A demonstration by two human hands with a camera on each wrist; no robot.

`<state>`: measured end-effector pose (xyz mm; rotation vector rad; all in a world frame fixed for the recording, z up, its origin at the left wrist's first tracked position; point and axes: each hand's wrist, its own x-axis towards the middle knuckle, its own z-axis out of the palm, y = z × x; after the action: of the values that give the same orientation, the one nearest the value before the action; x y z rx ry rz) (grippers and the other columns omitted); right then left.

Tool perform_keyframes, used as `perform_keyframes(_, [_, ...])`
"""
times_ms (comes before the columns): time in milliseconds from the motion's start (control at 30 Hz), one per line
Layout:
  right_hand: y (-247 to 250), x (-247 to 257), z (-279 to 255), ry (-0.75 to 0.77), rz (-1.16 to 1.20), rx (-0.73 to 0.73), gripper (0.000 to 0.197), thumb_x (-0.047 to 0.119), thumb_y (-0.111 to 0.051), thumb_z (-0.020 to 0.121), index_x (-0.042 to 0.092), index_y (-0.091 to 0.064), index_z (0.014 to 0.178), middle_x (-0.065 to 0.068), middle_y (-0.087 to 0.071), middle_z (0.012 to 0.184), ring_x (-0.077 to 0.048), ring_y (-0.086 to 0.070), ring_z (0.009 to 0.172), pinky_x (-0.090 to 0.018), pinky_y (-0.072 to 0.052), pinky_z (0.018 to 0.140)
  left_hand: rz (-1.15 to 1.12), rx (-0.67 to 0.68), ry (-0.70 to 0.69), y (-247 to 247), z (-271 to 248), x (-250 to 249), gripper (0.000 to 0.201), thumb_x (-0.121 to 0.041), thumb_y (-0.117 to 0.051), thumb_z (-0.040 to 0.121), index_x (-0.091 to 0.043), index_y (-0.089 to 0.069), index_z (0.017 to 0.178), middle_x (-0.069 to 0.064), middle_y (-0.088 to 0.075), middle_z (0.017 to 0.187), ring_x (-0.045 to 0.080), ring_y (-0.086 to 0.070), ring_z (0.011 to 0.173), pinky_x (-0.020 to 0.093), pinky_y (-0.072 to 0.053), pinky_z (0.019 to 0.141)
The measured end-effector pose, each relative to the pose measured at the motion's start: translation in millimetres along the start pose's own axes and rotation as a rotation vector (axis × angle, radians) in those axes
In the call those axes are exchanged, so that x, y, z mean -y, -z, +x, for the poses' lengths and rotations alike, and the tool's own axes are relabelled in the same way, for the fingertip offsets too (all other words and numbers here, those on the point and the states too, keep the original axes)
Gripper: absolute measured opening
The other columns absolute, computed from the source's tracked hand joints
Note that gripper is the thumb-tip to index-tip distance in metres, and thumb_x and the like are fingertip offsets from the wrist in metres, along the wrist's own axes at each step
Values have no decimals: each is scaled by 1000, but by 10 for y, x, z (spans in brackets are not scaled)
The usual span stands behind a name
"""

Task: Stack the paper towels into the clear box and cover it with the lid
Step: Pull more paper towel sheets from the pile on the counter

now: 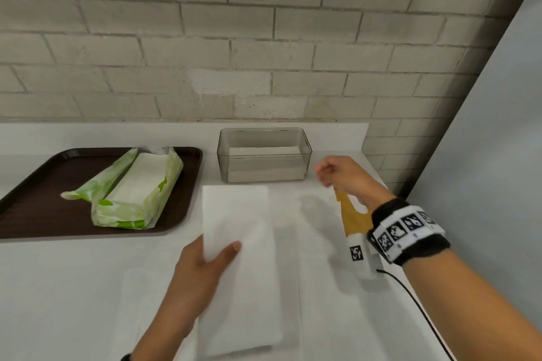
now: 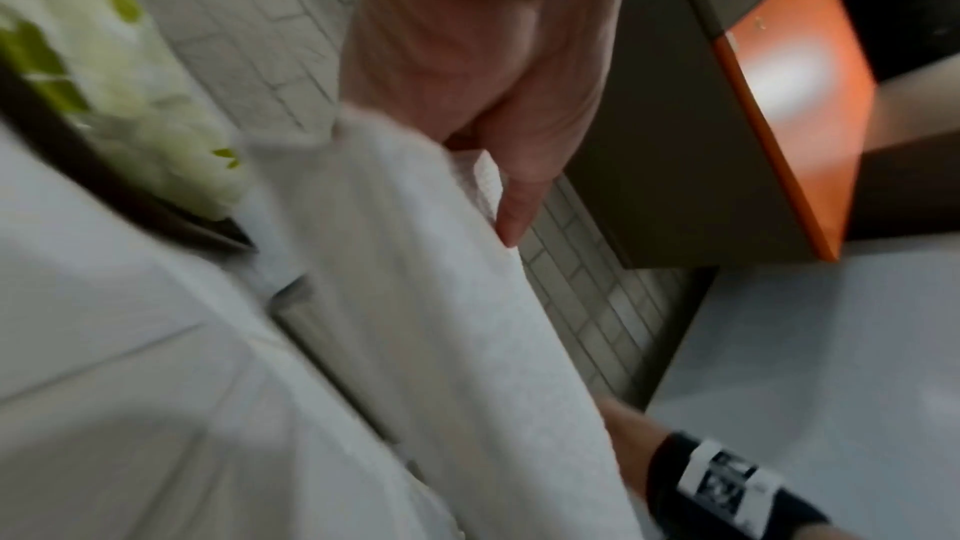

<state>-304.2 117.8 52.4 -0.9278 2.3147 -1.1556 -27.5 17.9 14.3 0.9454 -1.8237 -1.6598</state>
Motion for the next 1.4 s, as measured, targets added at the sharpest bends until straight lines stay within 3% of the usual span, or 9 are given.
perform_keyframes(67, [-17, -359, 164, -260, -209, 3, 6, 10, -57, 90, 11, -59, 95, -8, -58, 100, -18, -57, 85, -22, -44, 68, -60, -30, 47, 106, -6, 92, 18, -20, -66, 86, -18, -68, 103, 0, -74, 93, 19, -70, 87, 30, -52, 70])
perform_keyframes(200, [-188, -780, 279, -441, -482, 72, 72, 38, -64, 86, 2, -32, 139, -13, -42, 141, -28, -44, 127, -31, -40, 100, -108, -91, 65, 209, -17, 224, 18, -14, -66, 86, -14, -67, 103, 3, -74, 92, 23, -69, 86, 34, -51, 69])
perform_keyframes(467, [-282, -853, 310, -318, -460, -176, 30, 26, -69, 83, 4, -60, 102, -11, -63, 103, -24, -55, 90, -28, -41, 68, -190, -102, 85, 290, 20, 338, 16, -12, -62, 88, -18, -66, 102, 4, -75, 93, 28, -69, 91, 46, -52, 84])
perform_keyframes(600, [-257, -856, 185, -253, -490, -292, 40, 25, -65, 87, 20, -36, 60, 5, -39, 63, -15, -45, 65, -22, -27, 50, -241, -58, 91, 193, 25, 321, 16, -9, -60, 88, -14, -66, 102, 5, -75, 91, 29, -69, 90, 45, -52, 83])
perform_keyframes(800, [-250, -835, 37, -164, -646, -312, 35, 33, -41, 99, 8, -64, 102, -7, -65, 90, -15, -52, 71, -25, -40, 60, -256, -36, 97, 126, 46, 335, 14, -8, -61, 88, -14, -66, 99, 6, -75, 88, 28, -68, 87, 40, -51, 75])
perform_keyframes(967, [-185, -692, -92, -52, -796, -330, 34, 32, -36, 101, 11, -62, 96, -6, -65, 86, -19, -54, 69, -26, -38, 58, -253, -28, 104, 114, 53, 339, 12, -8, -61, 88, -15, -65, 97, 9, -73, 94, 30, -67, 88, 43, -51, 81])
perform_keyframes(1067, [-174, -577, -136, 88, -455, -476, 27, 20, -48, 97, 4, -67, 85, -11, -66, 75, -29, -58, 67, -29, -43, 57, -272, -14, 108, 86, 59, 312, 12, -7, -60, 88, -14, -65, 95, 8, -73, 91, 30, -67, 87, 42, -51, 78])
perform_keyframes(1233, [-201, -362, -155, 60, 100, -478, 10, 9, -60, 90, 7, -69, 87, 9, -57, 70, -5, -51, 64, -2, -39, 54, -289, 20, 106, 23, 81, 277, 21, -7, -60, 88, -9, -63, 109, 12, -72, 99, 33, -67, 92, 49, -50, 89])
perform_keyframes(1400, [-111, 14, -295, 149, 342, -432, 19, 23, -47, 96, 27, -53, 78, -4, -56, 75, -17, -52, 66, -35, -49, 54, -346, 18, 164, 10, 109, 251, 25, -6, -57, 90, -4, -62, 115, 16, -71, 103, 36, -66, 97, 54, -47, 95])
